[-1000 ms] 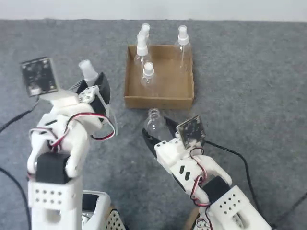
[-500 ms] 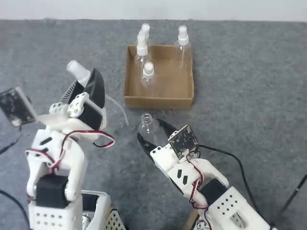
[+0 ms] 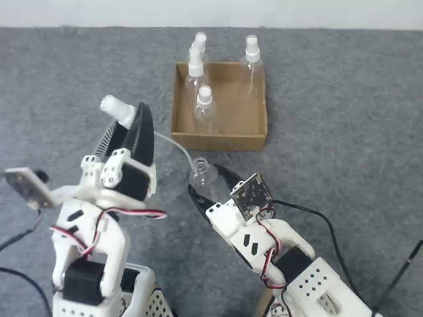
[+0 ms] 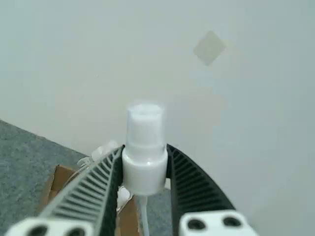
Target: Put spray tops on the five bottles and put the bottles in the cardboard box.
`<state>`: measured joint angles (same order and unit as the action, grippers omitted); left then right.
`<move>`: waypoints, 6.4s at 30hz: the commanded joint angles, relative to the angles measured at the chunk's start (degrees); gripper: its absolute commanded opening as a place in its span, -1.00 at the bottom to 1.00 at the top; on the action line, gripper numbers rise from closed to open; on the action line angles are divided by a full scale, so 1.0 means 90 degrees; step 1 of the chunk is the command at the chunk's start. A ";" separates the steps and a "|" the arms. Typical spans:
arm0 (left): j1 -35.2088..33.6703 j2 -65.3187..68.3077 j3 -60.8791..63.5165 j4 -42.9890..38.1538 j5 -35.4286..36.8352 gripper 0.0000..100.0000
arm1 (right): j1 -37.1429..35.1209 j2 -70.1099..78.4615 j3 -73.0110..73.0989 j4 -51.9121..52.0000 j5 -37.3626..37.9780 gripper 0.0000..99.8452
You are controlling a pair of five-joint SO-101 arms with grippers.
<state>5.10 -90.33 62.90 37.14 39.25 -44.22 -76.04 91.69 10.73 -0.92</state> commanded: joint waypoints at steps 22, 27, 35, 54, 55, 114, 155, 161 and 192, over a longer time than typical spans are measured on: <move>0.0059 -0.0264 0.0835 -0.1231 0.0029 -0.98 | -0.0024 -0.0210 -0.0059 -0.0190 0.0107 -0.99; -0.0010 -0.0274 0.0806 -0.1211 0.0029 -0.98 | -0.0024 -0.0210 -0.0059 -0.0190 0.0107 -0.99; -0.0205 -0.0274 0.0767 -0.1006 0.0000 -0.98 | -0.0024 -0.0210 -0.0059 -0.0190 0.0107 -0.99; 0.0606 -0.0264 0.0806 0.0186 -0.0762 -0.97 | -0.0015 -0.0210 -0.0059 -0.0200 0.0635 -0.99; 0.0694 -0.0264 0.0825 0.0254 -0.0879 -0.97 | -0.0015 -0.0210 -0.0059 -0.0200 0.0694 -0.99; 0.2090 -0.0274 0.1158 0.1133 -0.3028 -0.88 | 0.0015 -0.0210 -0.0049 -0.0142 0.0742 -0.99; 0.0879 -0.0264 0.1656 0.0527 -0.2452 -0.70 | -0.0464 -0.0220 0.0039 -0.0200 0.0752 -0.99; 0.1582 -0.0274 0.1656 0.0586 -0.3126 -0.88 | -0.0327 -0.0220 0.0039 -0.0200 0.0752 -0.99; 0.1875 -0.1543 0.1343 0.1807 -0.3116 -0.59 | -0.0015 -0.0210 0.0176 -0.0562 0.0752 -0.99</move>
<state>22.15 -103.25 78.20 52.62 11.03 -45.10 -76.04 94.77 6.68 4.97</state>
